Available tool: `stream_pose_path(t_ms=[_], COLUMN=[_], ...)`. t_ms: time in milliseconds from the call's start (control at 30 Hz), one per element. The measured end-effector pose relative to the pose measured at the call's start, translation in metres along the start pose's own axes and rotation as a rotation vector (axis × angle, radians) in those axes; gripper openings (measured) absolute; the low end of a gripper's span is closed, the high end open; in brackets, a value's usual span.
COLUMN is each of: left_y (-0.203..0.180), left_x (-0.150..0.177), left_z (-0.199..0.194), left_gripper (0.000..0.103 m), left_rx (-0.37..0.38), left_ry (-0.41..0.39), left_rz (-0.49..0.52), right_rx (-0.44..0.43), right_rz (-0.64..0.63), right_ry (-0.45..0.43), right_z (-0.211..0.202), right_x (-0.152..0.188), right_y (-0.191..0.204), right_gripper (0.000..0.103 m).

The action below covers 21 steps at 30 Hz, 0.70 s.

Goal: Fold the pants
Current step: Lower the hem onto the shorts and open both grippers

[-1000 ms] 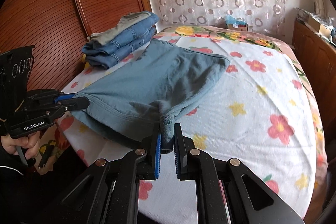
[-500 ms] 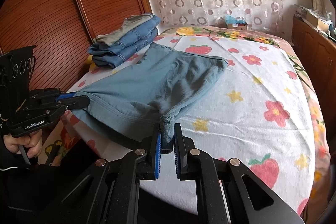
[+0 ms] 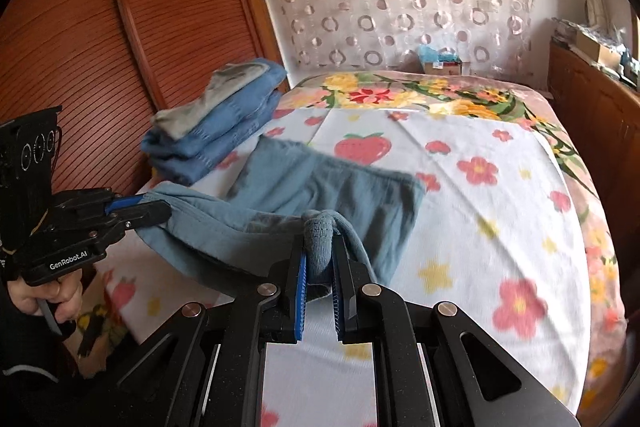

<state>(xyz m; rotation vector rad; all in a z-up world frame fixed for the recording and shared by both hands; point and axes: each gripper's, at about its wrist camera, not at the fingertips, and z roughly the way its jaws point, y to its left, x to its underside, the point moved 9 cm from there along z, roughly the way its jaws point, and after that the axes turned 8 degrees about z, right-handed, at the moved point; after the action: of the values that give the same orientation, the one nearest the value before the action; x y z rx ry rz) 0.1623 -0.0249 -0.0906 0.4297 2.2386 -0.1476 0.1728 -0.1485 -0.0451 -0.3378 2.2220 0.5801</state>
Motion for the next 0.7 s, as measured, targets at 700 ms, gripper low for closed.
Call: stream_pose_path(t_ms=[700], left_y=[0.029], left_x=[-0.018], left_z=[0.047], left_gripper=[0.043], left_rx=[-0.027], left_ry=[0.059], left_rz=[-0.007], right_rx=[0.054], right_rz=[0.019], right_ry=[0.024], right_z=[0.072], right_x=[-0.029], right_y=[-0.009], right_gripper=[0.015])
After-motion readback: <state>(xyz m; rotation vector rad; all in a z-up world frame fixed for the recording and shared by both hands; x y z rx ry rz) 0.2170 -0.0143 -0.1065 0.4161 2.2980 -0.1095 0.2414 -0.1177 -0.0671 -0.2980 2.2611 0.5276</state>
